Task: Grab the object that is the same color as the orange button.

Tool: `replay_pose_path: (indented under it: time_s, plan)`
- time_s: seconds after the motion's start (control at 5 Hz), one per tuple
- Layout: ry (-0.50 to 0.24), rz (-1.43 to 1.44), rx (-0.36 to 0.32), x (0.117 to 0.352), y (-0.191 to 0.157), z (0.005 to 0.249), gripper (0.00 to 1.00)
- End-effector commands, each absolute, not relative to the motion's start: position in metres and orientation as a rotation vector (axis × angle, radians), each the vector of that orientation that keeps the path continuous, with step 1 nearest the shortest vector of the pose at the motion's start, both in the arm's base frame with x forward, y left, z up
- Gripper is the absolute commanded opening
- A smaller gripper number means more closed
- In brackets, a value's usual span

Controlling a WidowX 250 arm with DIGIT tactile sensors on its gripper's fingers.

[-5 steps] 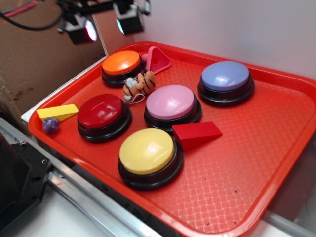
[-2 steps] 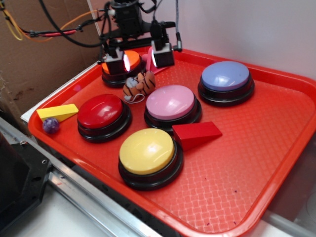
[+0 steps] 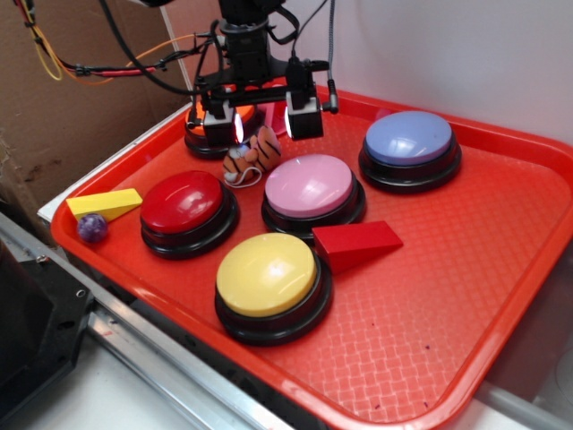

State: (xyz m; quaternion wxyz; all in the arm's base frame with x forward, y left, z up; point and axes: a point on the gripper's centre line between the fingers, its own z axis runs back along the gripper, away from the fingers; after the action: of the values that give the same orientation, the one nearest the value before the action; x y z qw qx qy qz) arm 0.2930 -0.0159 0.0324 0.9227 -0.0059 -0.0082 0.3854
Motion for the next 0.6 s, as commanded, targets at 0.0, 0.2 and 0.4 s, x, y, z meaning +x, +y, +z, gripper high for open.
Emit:
replay_pose_path:
  time_s: [0.0, 0.2, 0.4]
  plan:
    - [0.042, 0.794, -0.04, 0.2874, -0.0131, 0.0354, 1.0]
    - [0.052, 0.83, -0.022, 0.2826, -0.0161, 0.036, 0.0]
    - [0.033, 0.847, 0.027, 0.2818, -0.0168, 0.0388, 0.0]
